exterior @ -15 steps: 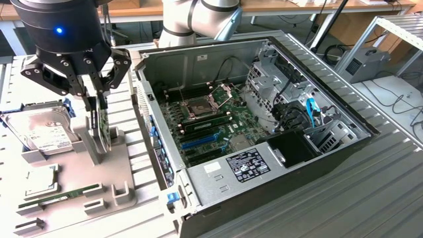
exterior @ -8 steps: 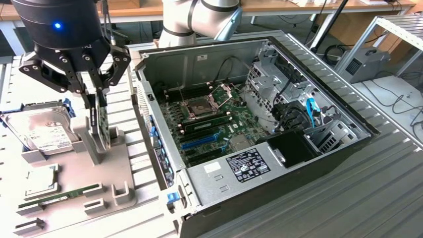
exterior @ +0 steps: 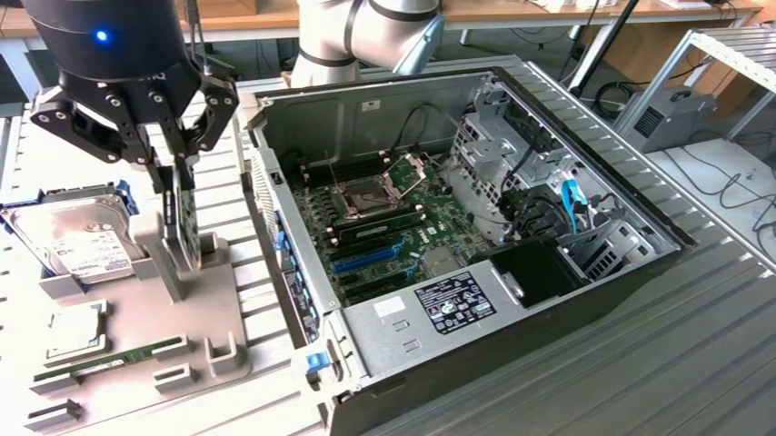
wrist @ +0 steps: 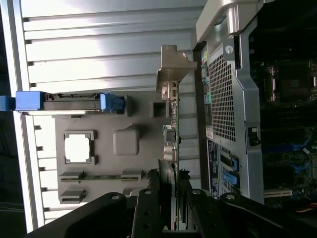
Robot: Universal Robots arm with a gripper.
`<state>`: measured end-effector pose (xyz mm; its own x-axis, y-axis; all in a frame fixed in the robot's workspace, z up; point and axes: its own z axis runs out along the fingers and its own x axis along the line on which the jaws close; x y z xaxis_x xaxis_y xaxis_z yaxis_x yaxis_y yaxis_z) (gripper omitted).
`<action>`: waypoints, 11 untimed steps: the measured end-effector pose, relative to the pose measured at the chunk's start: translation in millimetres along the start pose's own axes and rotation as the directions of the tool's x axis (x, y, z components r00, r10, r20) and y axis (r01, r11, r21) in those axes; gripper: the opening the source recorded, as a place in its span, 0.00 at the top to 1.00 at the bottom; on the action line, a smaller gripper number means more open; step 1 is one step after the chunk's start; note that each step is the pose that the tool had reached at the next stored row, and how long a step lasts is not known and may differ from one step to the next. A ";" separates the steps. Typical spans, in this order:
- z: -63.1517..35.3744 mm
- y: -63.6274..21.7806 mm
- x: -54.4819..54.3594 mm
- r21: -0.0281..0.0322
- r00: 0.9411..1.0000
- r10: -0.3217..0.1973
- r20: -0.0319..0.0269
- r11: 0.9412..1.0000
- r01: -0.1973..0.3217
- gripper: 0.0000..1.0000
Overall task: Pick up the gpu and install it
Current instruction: 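Pick up the gpu and move the gpu toward the slot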
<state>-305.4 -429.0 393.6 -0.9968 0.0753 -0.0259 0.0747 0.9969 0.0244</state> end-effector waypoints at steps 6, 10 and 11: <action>-3.6 1.6 0.0 -0.002 1.000 0.000 0.000 1.000 0.000 0.74; -6.6 2.7 0.0 -0.004 1.000 0.000 0.000 1.000 0.000 0.74; -7.5 3.2 0.0 -0.005 1.000 0.000 0.000 1.000 0.000 0.74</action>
<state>-305.4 -426.0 401.1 -0.9968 0.0755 -0.0256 0.0747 0.9968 0.0290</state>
